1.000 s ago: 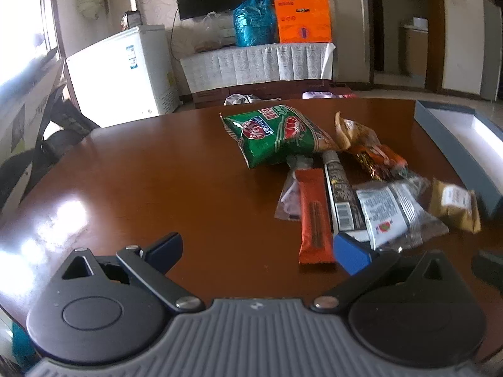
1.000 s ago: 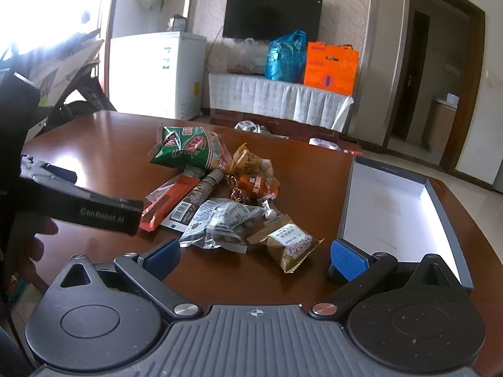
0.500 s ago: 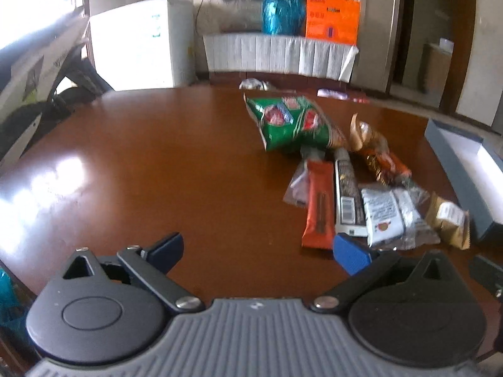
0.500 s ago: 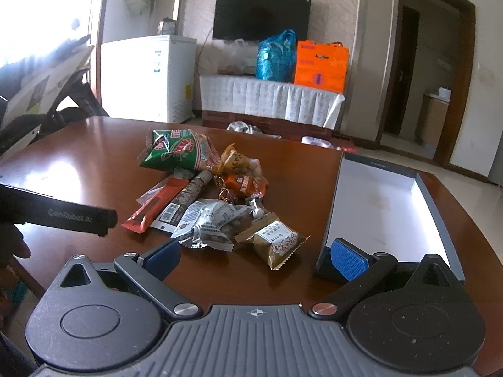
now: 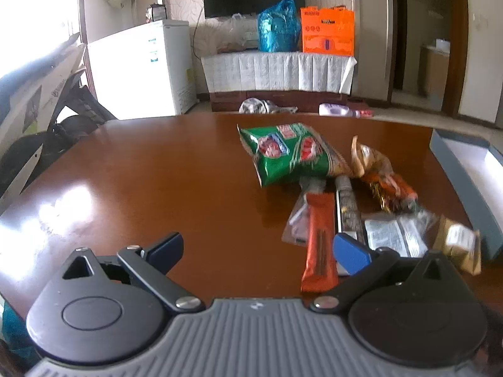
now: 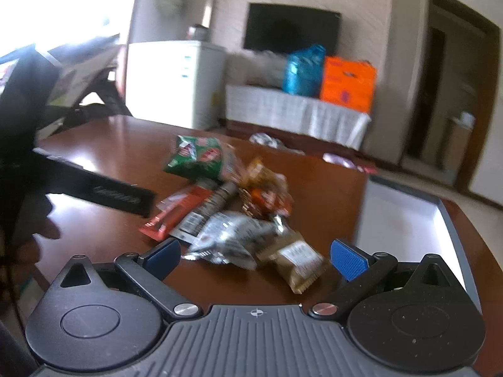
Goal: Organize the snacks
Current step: 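Move left tool toward orange bar while right tool moves toward white wrapped packet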
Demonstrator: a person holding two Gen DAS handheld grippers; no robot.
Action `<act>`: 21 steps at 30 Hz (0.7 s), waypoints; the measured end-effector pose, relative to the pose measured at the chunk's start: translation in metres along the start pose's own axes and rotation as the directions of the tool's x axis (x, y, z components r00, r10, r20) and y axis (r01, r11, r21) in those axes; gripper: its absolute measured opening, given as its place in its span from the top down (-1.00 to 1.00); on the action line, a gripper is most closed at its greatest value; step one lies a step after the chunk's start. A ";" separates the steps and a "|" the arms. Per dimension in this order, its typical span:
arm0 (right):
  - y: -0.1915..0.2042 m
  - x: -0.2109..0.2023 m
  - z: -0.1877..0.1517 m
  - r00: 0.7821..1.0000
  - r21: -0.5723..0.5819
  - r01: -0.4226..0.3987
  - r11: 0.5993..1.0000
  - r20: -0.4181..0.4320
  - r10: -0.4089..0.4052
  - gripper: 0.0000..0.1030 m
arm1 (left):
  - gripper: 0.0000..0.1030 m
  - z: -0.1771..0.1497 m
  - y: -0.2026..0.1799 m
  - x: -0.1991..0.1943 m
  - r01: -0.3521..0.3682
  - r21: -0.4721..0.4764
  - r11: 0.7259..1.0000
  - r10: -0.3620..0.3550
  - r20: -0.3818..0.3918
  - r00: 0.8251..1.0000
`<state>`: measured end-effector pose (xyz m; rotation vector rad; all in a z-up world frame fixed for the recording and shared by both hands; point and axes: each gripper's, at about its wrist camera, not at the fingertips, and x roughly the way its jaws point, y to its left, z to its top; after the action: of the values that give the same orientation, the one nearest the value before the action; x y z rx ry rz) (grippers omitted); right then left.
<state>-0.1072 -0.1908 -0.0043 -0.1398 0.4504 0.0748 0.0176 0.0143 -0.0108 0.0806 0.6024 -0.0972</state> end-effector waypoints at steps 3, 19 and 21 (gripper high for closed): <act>-0.002 0.000 0.001 0.999 0.011 -0.030 0.999 0.038 0.030 -1.00 | -1.00 0.001 0.001 0.004 0.004 0.021 1.000 -0.004 0.022 1.000; -0.022 0.013 -0.006 0.996 0.034 -0.076 0.997 -0.042 0.078 -0.93 | -1.00 -0.011 -0.008 0.016 0.187 0.107 0.976 -0.188 -0.008 0.982; -0.024 0.017 -0.005 0.996 0.034 -0.079 0.996 -0.050 0.080 -0.91 | -0.97 -0.012 -0.009 0.018 0.190 0.116 0.975 -0.190 -0.011 0.982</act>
<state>-0.0916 -0.2142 -0.0136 -0.0926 0.5077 0.1424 0.0243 0.0050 -0.0313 0.1357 0.6030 -0.3183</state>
